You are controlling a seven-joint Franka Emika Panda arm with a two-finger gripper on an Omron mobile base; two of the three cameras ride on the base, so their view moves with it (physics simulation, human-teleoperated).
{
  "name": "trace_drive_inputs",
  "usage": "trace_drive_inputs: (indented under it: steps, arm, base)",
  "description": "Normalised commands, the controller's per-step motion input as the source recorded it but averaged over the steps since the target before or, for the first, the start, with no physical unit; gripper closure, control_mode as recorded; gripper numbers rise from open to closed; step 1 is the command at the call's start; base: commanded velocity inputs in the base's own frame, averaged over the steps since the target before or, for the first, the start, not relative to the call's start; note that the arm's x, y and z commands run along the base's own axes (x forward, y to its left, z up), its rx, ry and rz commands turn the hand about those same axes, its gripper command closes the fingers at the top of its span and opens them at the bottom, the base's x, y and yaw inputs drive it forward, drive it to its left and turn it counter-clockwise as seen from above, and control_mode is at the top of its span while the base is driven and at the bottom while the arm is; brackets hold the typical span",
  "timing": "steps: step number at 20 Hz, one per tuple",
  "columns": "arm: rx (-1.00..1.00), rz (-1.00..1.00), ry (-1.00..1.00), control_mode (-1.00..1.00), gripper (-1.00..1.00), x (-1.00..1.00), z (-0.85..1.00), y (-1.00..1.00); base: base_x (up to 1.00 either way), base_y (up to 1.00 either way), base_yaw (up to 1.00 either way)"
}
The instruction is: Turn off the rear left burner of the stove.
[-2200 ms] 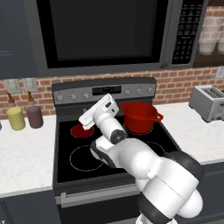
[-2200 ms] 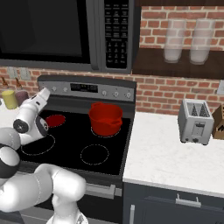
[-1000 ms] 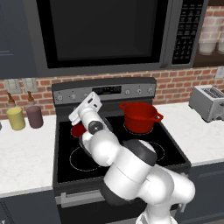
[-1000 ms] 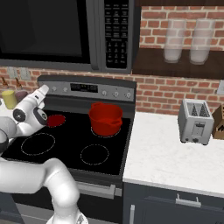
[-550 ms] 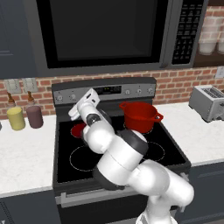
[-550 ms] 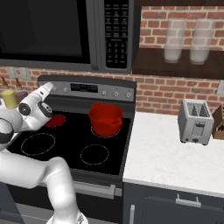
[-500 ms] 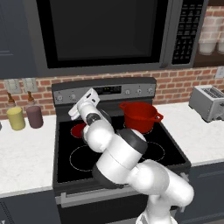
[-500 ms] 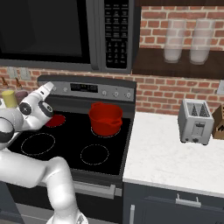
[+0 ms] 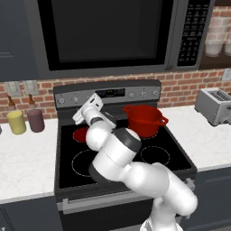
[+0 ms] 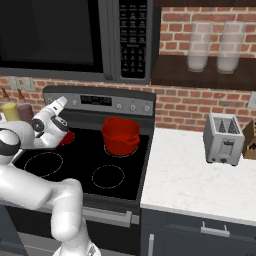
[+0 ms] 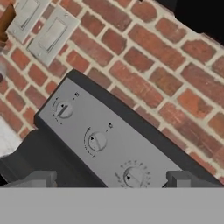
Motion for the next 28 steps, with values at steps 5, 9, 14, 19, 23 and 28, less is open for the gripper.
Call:
trace_drive_inputs:
  steps: [5, 9, 14, 19, 23, 28]
  arm:
    - [0.05, 0.0, 0.0, -1.0, -1.0, 0.16, -0.19, 0.0]
    - [0.09, 0.0, 0.0, -1.0, -1.0, 0.22, -0.06, 0.0]
    - [0.09, 0.0, 0.0, -1.0, -1.0, 0.25, 0.0, 0.17]
    - [0.12, 0.04, 0.0, -1.0, -1.0, 0.15, 0.0, 0.23]
    - [0.15, 0.09, -0.01, -1.0, -1.0, 0.2, -0.01, 0.03]
    - [0.13, 0.07, -0.01, -1.0, -1.0, 0.3, -0.05, 0.0]
  base:
    - [0.0, 0.0, 0.0]
    - [0.0, 0.0, 0.0]
    - [0.0, 0.0, 0.0]
    - [0.0, 0.0, 0.0]
    - [0.0, 0.0, 0.0]
    - [0.0, 0.0, 0.0]
